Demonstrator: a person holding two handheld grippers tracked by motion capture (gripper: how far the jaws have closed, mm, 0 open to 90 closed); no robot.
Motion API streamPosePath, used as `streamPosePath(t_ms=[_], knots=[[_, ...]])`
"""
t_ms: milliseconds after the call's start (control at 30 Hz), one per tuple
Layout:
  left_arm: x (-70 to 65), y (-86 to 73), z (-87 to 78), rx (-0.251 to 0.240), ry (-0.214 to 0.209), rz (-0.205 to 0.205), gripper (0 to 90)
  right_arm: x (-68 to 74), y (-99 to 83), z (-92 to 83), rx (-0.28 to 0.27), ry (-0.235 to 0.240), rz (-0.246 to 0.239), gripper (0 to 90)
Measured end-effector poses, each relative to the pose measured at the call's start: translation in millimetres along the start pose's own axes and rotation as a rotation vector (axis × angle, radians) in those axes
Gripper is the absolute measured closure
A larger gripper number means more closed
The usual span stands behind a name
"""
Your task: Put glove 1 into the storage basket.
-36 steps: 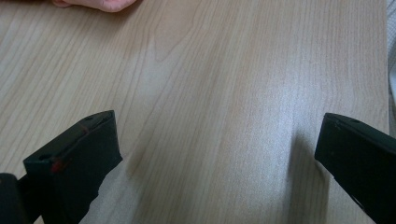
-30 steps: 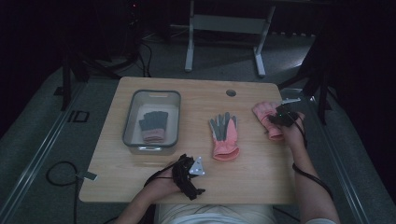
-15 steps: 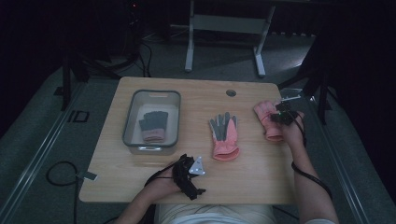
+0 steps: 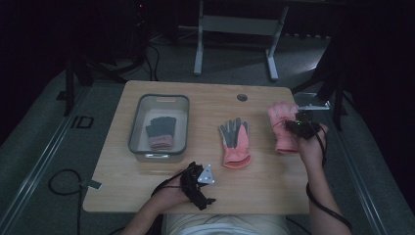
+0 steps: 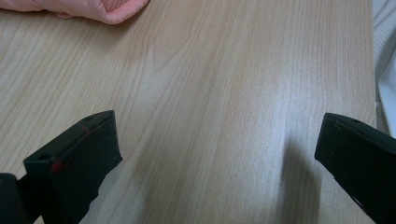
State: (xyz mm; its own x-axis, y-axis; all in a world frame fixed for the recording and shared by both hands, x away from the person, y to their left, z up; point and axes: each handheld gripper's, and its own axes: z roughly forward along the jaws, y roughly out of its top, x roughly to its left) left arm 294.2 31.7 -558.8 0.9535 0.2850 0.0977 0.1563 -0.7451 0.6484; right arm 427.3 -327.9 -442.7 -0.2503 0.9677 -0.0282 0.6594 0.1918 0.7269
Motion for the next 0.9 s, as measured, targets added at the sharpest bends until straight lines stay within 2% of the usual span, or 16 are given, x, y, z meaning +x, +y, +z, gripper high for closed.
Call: streamPosePath(t_ms=[200,367,500,700,733,900], knots=[[0.7,0.3,-0.9,-0.006,-0.009,-0.008,0.0,16.8,-19.3,-12.3,0.000,0.018,0.015,86.4],[1.6,-1.2,-2.0,-0.007,-0.004,-0.017,0.0,23.7,-31.6,-10.2,0.011,0.017,0.015,86.4],[2.5,-1.3,-2.4,-0.011,-0.009,-0.023,0.0,30.1,-39.7,4.1,0.050,0.028,0.026,86.3],[1.8,-1.1,-1.7,-0.016,-0.011,-0.023,0.0,30.1,-44.0,23.2,0.081,0.005,0.045,86.3],[1.6,-0.8,-1.7,-0.014,-0.010,-0.021,0.0,29.0,-46.2,30.9,0.091,-0.001,0.052,86.1],[2.8,-1.2,-2.0,-0.015,-0.011,-0.026,0.0,29.8,-53.3,47.2,0.106,0.000,0.041,84.2]])
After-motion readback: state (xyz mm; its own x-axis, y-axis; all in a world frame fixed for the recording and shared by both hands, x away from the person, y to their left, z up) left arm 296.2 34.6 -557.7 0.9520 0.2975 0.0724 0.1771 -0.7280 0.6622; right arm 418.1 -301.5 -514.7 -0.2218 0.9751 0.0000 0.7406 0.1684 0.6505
